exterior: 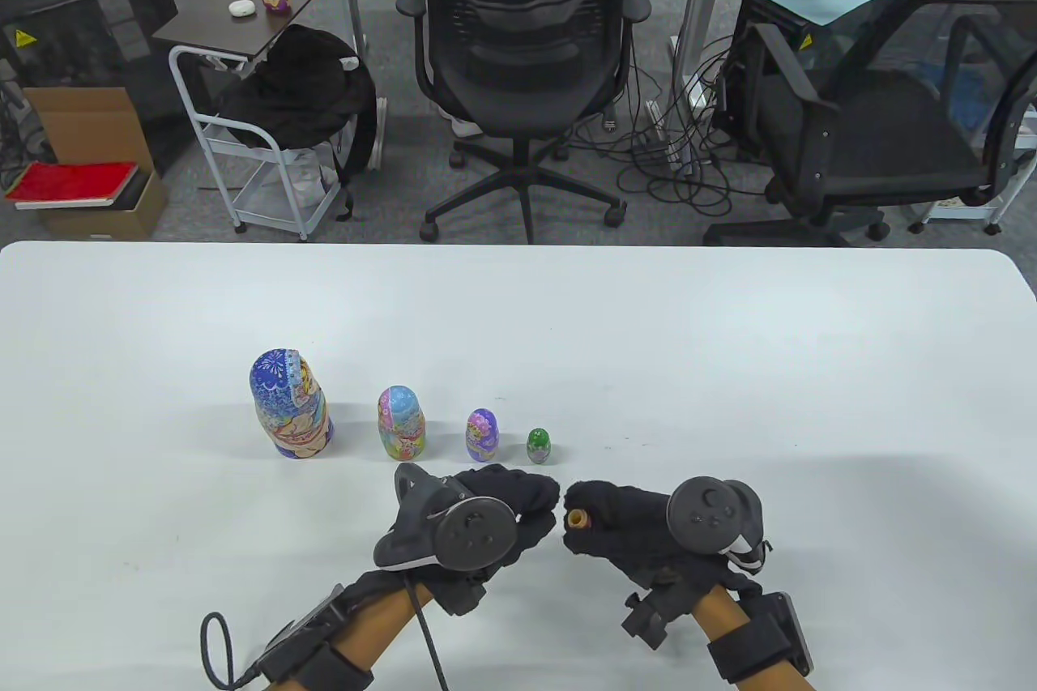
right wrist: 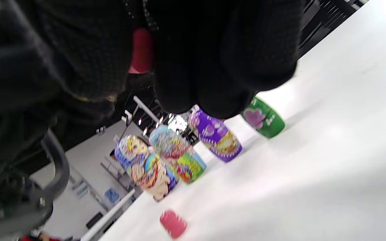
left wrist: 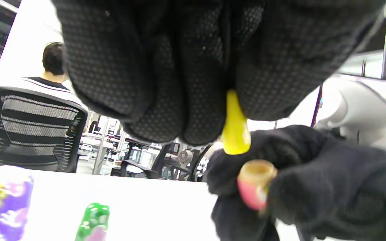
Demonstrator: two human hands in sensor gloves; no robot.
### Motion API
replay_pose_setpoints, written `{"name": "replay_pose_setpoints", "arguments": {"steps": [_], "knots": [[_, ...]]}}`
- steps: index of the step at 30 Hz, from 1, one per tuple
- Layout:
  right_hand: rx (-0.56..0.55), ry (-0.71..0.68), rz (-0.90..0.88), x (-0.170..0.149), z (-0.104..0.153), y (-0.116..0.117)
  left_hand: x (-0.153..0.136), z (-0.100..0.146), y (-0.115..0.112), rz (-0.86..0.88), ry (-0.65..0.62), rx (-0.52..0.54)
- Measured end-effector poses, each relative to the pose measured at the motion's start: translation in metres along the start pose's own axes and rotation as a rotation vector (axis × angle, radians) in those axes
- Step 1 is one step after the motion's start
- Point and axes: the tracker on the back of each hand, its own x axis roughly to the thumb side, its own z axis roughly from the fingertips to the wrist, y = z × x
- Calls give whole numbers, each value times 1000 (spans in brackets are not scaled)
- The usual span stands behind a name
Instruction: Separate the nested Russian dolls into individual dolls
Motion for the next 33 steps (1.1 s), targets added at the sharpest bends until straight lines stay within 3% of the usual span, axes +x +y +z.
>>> {"name": "replay_pose_setpoints", "arguments": {"steps": [7, 18, 25, 33], "knots": [[-175, 47, -108, -11, 5, -27, 3, -4, -42, -155, -35, -158], [-195, 56, -120, -17, 6, -34, -5, -8, -90, -227, -44, -282], [-187, 51, -120, -17, 5, -34, -10, -8, -101, -238, -33, -306], [-190, 52, -141, -16, 5, -34, -8, -8, -96, -277, -54, -313]]}}
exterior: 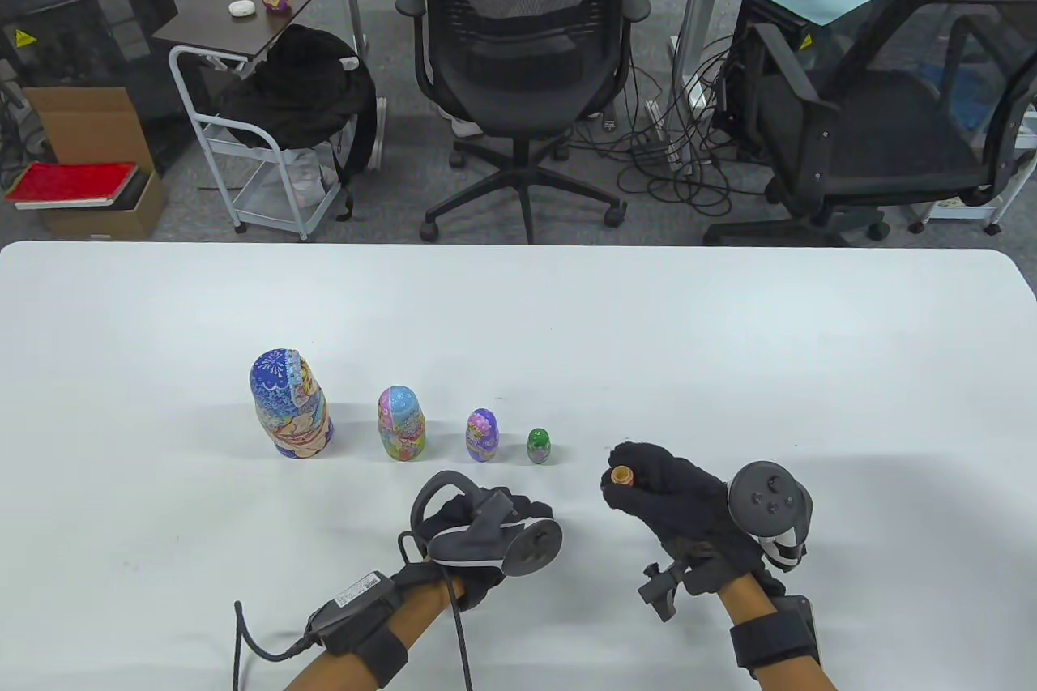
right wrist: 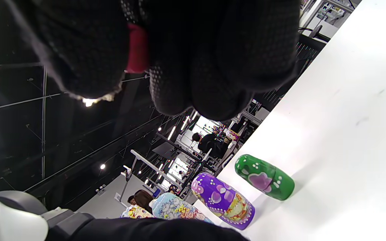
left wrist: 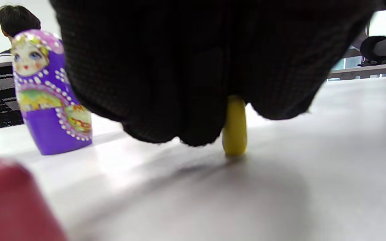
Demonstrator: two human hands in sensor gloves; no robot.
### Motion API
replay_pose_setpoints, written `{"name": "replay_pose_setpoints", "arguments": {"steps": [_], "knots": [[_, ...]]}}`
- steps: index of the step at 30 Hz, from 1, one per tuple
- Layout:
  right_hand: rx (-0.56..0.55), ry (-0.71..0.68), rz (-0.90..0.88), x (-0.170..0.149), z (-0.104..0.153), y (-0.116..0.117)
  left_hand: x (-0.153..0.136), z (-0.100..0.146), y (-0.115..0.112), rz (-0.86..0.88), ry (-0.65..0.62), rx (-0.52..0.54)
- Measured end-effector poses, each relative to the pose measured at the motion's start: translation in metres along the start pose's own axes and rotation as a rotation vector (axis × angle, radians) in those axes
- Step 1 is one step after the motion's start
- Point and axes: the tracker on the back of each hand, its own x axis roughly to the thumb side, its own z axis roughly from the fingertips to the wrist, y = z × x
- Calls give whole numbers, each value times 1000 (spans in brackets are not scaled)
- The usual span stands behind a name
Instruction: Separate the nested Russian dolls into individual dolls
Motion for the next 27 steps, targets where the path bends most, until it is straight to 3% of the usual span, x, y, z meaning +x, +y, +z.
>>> {"name": "replay_pose_setpoints", "arguments": {"steps": [8, 15, 27], "knots": [[7, -1, -2, 1, 0, 1, -17, 30, 41, -37, 42, 99], [35, -9, 4, 1, 0, 7, -29, 50, 11, -95, 96, -76], [63, -14, 8, 1, 0, 11, -33, 51, -13, -122, 123, -70]]}}
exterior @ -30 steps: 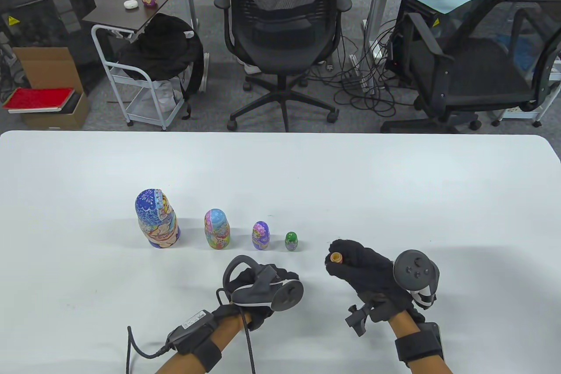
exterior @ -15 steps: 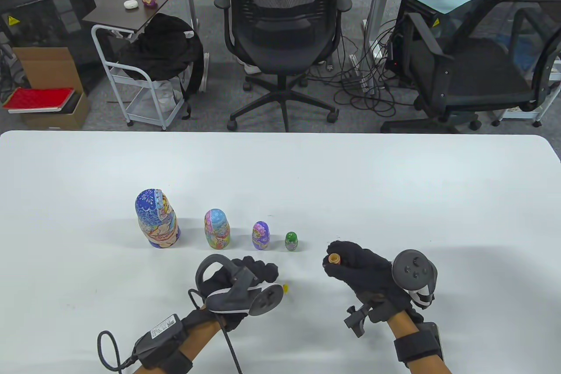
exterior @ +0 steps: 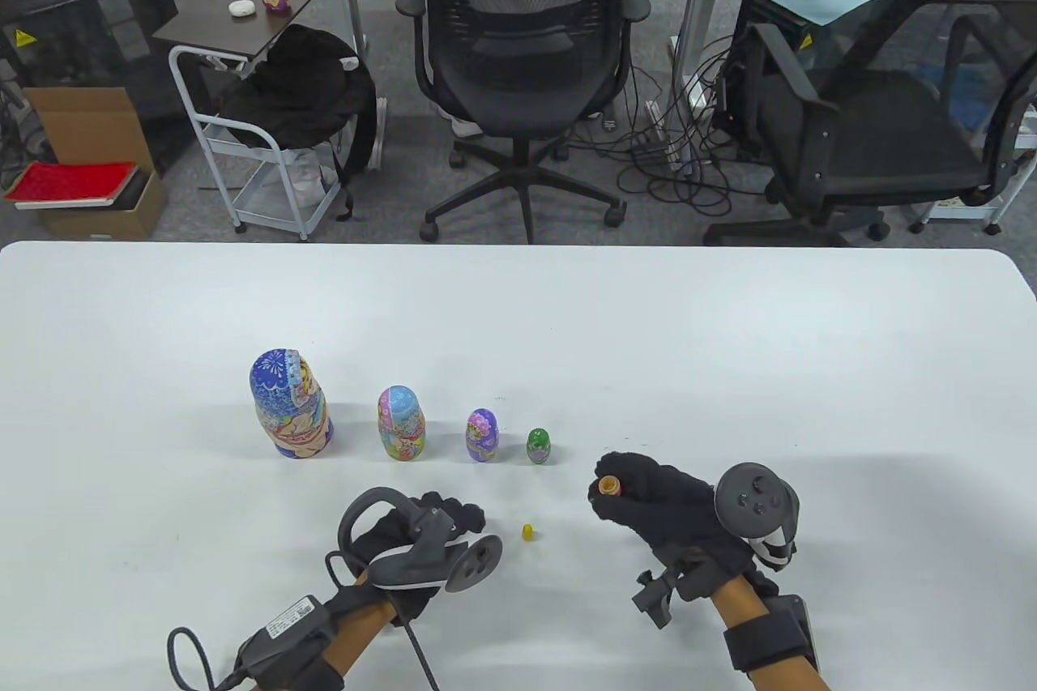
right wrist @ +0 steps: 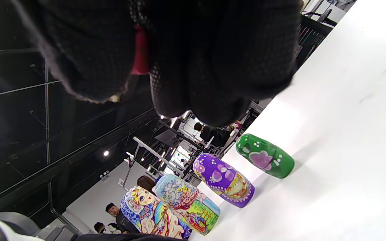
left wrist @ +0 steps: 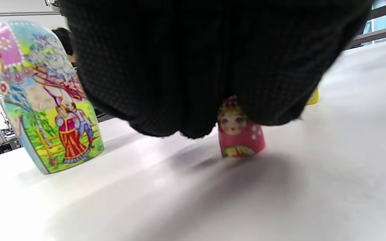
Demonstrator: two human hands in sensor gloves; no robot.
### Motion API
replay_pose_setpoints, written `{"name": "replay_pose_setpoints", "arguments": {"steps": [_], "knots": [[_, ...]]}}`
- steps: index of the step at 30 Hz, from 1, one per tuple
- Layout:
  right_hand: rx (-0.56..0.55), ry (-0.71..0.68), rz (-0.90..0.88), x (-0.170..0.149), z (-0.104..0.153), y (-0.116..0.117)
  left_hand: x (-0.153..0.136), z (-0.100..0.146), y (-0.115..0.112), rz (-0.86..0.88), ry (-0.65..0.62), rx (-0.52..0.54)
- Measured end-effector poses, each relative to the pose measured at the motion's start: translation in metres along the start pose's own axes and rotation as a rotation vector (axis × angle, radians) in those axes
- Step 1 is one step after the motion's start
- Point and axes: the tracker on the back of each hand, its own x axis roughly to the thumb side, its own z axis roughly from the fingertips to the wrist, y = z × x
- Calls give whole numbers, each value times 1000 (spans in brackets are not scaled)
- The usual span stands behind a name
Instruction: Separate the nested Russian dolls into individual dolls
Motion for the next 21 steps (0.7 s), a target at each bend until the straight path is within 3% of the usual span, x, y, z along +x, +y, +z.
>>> {"name": "replay_pose_setpoints", "arguments": {"steps": [10, 21], "knots": [[15, -6, 2, 1, 0, 3, -5, -1, 3, 75, 20, 7], [115, -17, 21, 5, 0, 25, 14, -12, 109, 206, -78, 248]]}}
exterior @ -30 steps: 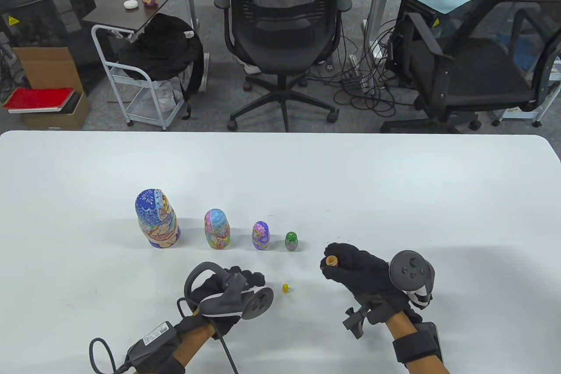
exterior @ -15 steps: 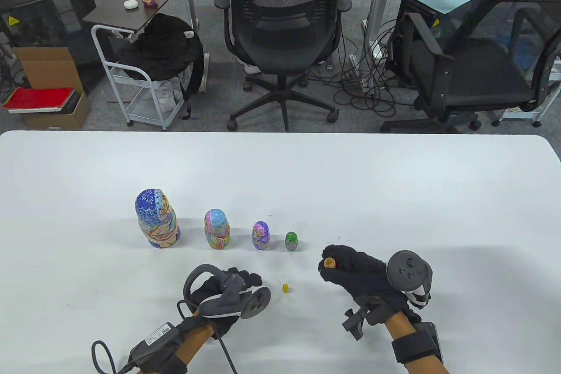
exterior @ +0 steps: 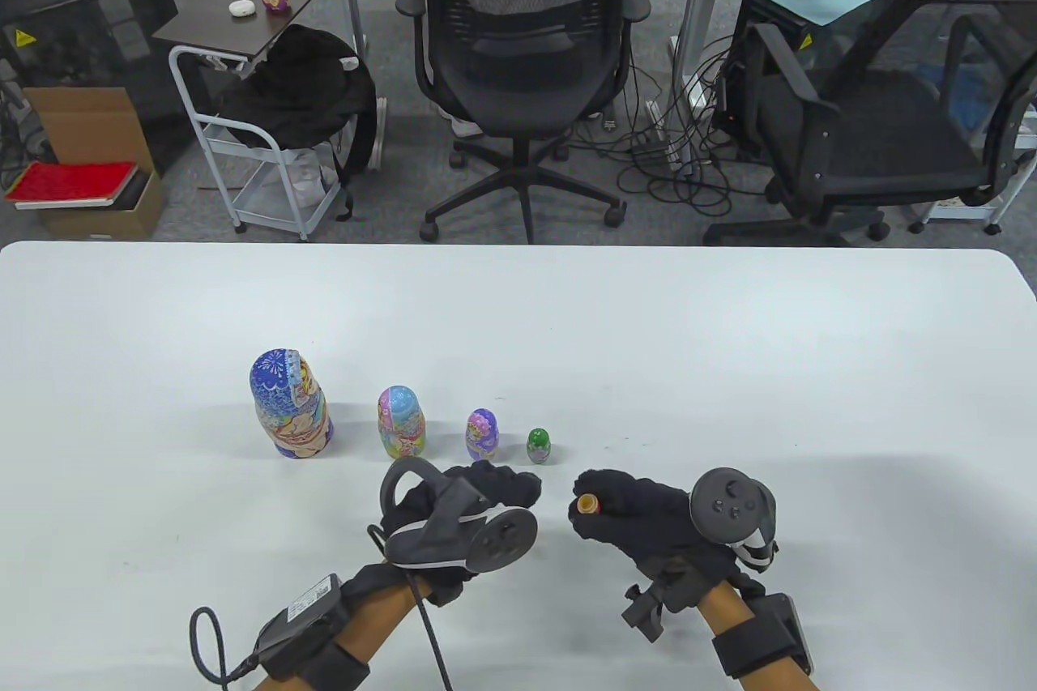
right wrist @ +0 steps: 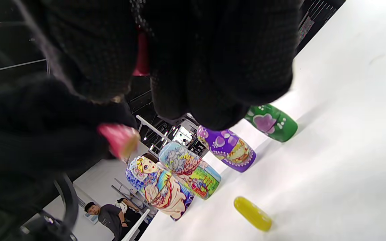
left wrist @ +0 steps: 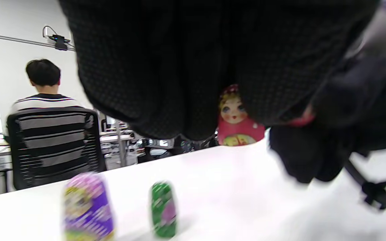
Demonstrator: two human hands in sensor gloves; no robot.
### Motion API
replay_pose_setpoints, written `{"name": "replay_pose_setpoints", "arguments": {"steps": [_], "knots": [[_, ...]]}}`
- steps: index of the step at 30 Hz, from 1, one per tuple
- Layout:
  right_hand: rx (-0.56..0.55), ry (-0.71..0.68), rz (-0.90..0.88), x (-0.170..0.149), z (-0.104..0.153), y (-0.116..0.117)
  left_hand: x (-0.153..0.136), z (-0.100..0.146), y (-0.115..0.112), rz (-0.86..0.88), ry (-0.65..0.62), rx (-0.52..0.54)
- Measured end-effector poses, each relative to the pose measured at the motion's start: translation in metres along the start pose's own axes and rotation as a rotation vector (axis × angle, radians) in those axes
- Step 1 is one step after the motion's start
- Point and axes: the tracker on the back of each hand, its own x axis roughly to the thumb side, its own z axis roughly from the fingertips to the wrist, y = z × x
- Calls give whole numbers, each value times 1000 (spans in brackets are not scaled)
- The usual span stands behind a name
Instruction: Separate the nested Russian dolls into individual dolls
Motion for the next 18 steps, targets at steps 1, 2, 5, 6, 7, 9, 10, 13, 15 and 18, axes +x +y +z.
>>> {"name": "replay_pose_setpoints", "arguments": {"steps": [1, 2, 5, 6, 7, 9, 10, 13, 15, 18], "knots": [[8, 0, 1, 0, 0, 2, 6, -3, 6, 17, -17, 13], [14, 1, 1, 0, 0, 2, 9, -5, 9, 18, -26, 25], [33, -7, 4, 2, 0, 5, 19, -10, 16, 4, -54, 44], [45, -13, 5, 3, 0, 6, 22, -11, 17, 6, -59, 51], [51, -15, 6, 3, 0, 6, 23, -11, 17, 12, -60, 54], [56, -20, 6, 5, 0, 7, 25, -11, 16, 33, -61, 49], [61, -23, 2, 6, 0, 8, 25, -11, 15, 36, -59, 47], [72, -28, 1, 7, -1, 11, 25, -10, 13, 52, -55, 54], [78, -33, -5, 9, 0, 13, 26, -9, 13, 74, -53, 42], [86, -35, 2, 9, 0, 15, 27, -10, 13, 59, -57, 40]]}}
